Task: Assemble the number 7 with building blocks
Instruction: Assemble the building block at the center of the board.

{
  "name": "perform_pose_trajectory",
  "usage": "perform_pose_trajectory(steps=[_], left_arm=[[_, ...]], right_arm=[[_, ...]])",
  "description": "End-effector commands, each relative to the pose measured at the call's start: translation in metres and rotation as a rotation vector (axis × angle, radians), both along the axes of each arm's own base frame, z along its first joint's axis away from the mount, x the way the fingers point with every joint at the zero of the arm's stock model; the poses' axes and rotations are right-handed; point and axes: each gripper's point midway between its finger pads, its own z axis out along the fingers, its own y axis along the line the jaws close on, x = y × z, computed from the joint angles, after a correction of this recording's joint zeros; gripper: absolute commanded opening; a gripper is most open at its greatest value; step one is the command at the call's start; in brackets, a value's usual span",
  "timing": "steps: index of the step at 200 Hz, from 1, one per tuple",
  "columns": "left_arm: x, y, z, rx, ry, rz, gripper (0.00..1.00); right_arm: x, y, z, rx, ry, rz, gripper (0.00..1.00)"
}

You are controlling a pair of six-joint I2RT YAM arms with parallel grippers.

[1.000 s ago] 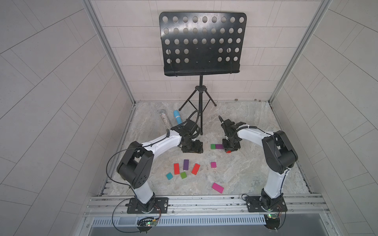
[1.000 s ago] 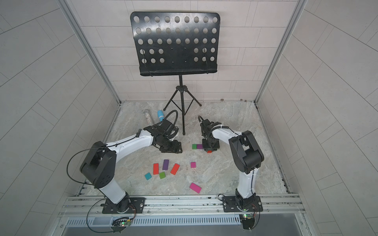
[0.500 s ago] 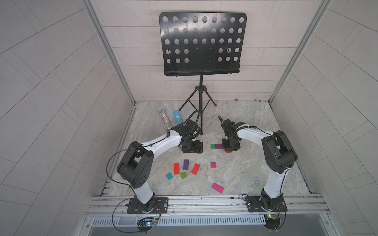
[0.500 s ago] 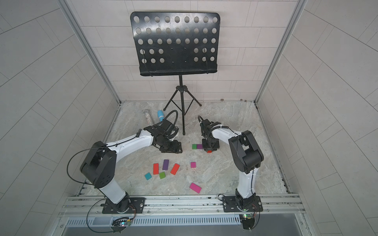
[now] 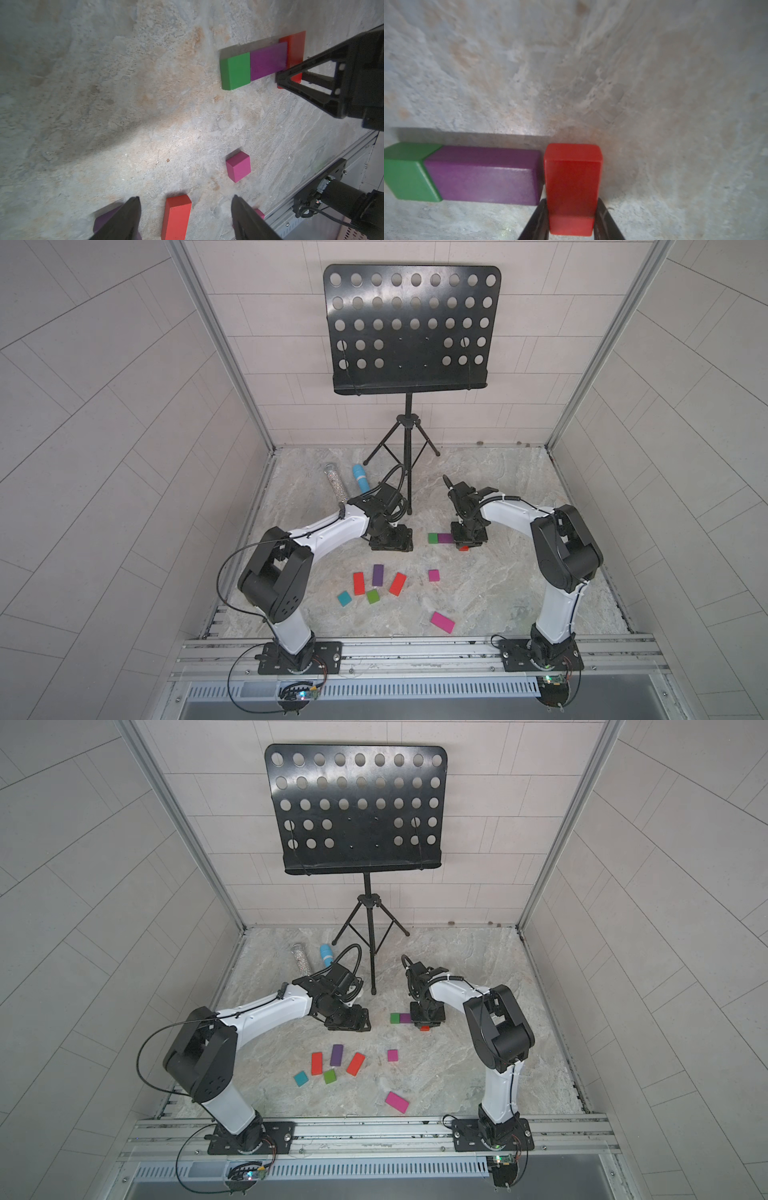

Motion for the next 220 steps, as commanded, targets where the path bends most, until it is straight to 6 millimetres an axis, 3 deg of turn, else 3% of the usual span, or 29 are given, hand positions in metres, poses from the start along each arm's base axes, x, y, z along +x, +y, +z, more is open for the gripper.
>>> perform_pose_trajectory(steps=[1,27,65,100,152,190,220], left_arm=[[0.001,0.001,-0.004,0.003,0.008,-0.002,0.76],[0.001,0.001,-0.003,0.003,0.007,0.000,0.76],[0.002,0.001,0.002,-0.008,-0.002,0.006,0.76],[0.004,0.002,0.008,-0.018,-0.017,0.010,0.76],[0.004,0.003,0.008,-0.020,-0.013,0.014,0.76],[0.005,0.001,0.004,-0.024,0.001,0.015,0.76],[0.008,-0.008,-0.002,-0.042,0.033,0.013,0.75]], right_arm=[[-0.003,0.003,-0.006,-0.007,0.026,0.009,0.43],[-0.001,0.002,0.005,-0.001,-0.007,0.000,0.60],[0.002,0.003,0.041,0.033,-0.110,0.005,0.70],[-0.003,0.005,0.071,0.069,-0.184,0.014,0.71],[-0.013,0.000,0.057,0.044,-0.150,0.018,0.68],[-0.006,-0.010,0.048,-0.016,-0.154,0.020,0.65],[0.007,-0.006,0.050,0.059,-0.199,-0.017,0.64]])
